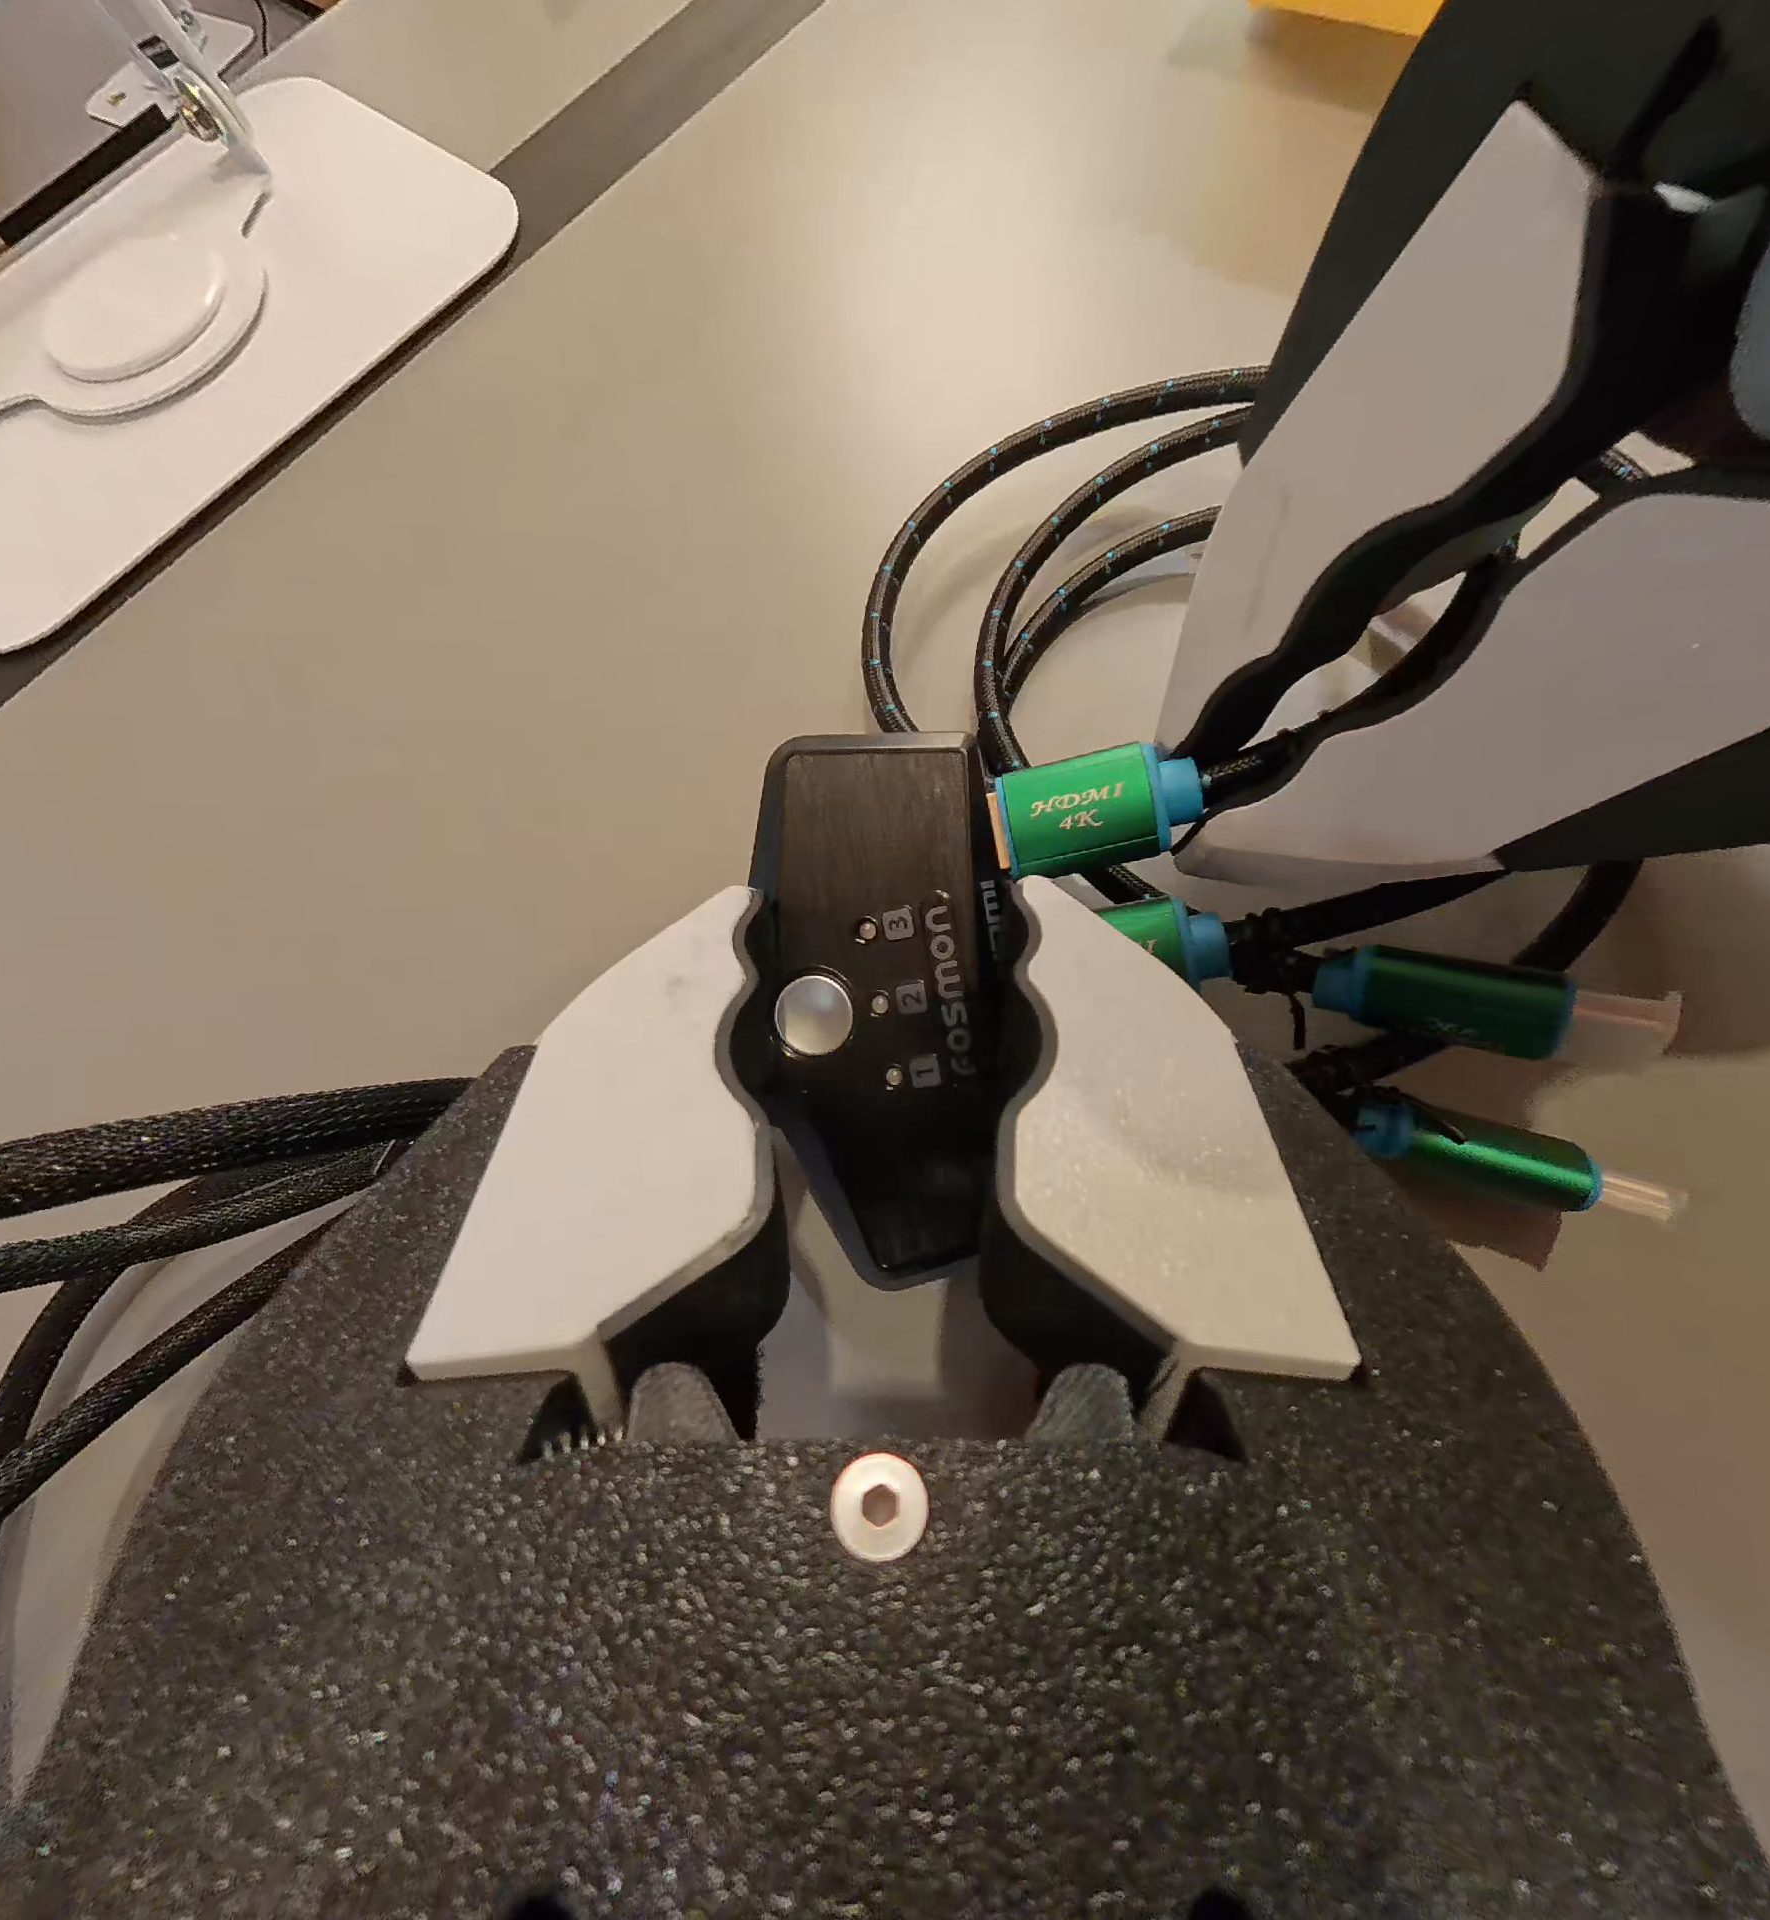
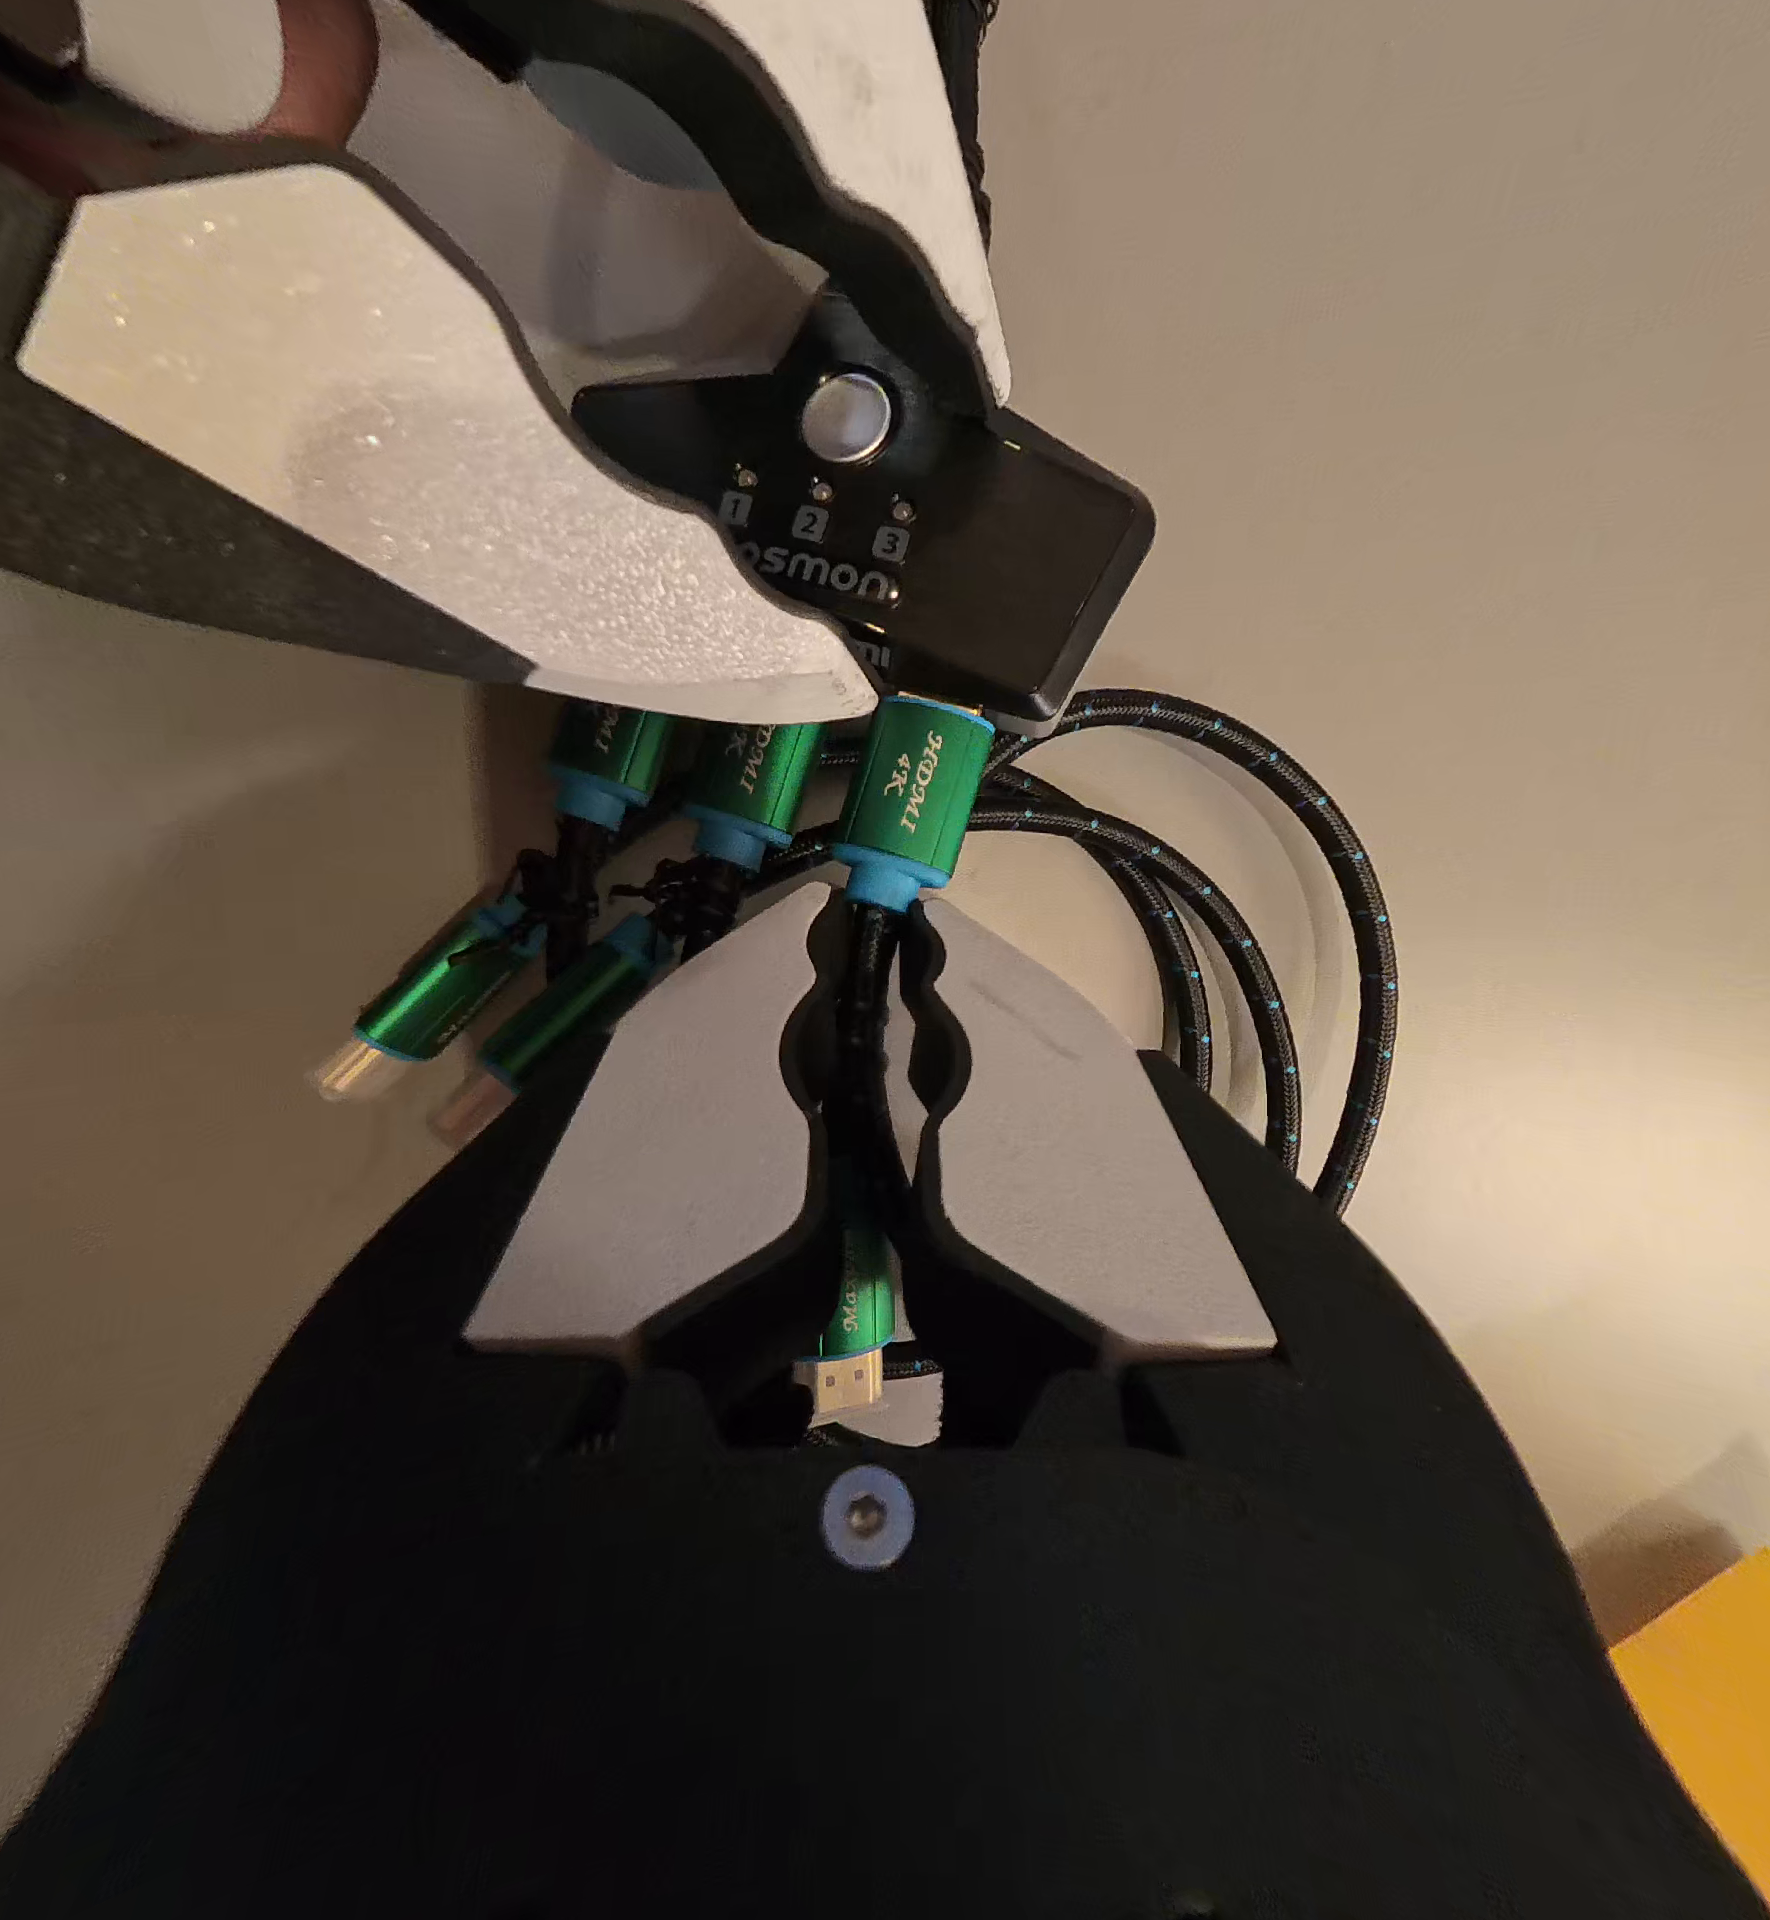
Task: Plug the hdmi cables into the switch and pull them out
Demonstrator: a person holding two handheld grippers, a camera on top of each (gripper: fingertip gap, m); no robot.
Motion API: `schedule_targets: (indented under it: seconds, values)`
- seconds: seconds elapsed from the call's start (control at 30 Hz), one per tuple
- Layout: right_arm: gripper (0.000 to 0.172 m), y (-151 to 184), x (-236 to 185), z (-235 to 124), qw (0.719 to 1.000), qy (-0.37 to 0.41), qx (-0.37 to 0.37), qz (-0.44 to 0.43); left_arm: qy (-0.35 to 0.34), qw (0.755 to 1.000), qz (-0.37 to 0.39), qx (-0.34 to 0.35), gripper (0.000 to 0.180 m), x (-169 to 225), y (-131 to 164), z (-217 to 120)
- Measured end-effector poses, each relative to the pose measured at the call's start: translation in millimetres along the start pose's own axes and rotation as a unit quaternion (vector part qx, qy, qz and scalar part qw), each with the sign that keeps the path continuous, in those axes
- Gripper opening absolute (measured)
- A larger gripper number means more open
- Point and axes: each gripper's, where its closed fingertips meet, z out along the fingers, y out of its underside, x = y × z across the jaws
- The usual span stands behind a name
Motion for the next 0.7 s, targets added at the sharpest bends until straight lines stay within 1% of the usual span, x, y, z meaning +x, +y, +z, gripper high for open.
schedule_targets:
  seconds: [0.13,0.2,0.23,0.27,0.33,0.4,0.47,0.53,0.6,0.63,0.67,0.7]
  values:
    - [0.010,2.5,-0.4,-1.0,1.000,0.006,0.005,-0.005,-0.002,1.000,0.008,-0.001,0.043,2.5,-1.1,0.6]
    - [0.010,3.1,-1.7,-1.9,1.000,0.004,0.008,-0.028,0.000,0.999,0.042,-0.001,0.041,5.0,-3.5,-0.6]
    - [0.010,1.5,-3.3,-4.0,0.999,0.001,0.019,-0.046,0.011,0.999,0.047,0.000,0.039,5.8,-4.4,-3.9]
    - [0.010,0.7,-3.7,-6.1,0.998,0.001,0.026,-0.059,0.035,0.999,0.039,-0.011,0.037,7.8,-4.2,-9.6]
    - [0.010,6.0,4.0,-8.8,0.994,0.030,0.017,-0.107,0.091,0.996,0.019,-0.018,0.033,8.8,-11.1,-30.5]
    - [0.010,7.6,10.2,-13.2,0.987,0.049,0.022,-0.154,0.148,0.989,-0.023,-0.008,0.036,6.2,-30.2,-59.5]
    - [0.010,5.9,14.0,-18.5,0.979,0.061,0.026,-0.192,0.165,0.986,-0.036,-0.007,0.041,-5.4,-52.0,-87.6]
    - [0.010,2.0,18.7,-23.1,0.969,0.086,0.023,-0.229,0.170,0.985,-0.013,-0.004,0.047,-16.7,-73.4,-110.3]
    - [0.010,-4.6,21.9,-26.9,0.957,0.111,0.026,-0.267,0.175,0.984,0.035,0.002,0.048,-25.7,-88.8,-120.4]
    - [0.010,-8.4,22.7,-28.7,0.950,0.123,0.030,-0.286,0.180,0.981,0.066,-0.008,0.048,-29.9,-88.1,-117.4]
    - [0.010,-12.4,22.8,-30.4,0.942,0.134,0.035,-0.305,0.204,0.974,0.089,-0.029,0.049,-30.6,-80.6,-110.6]
    - [0.010,-16.0,22.0,-32.0,0.935,0.142,0.040,-0.321,0.247,0.962,0.099,-0.054,0.049,-27.4,-69.8,-102.1]
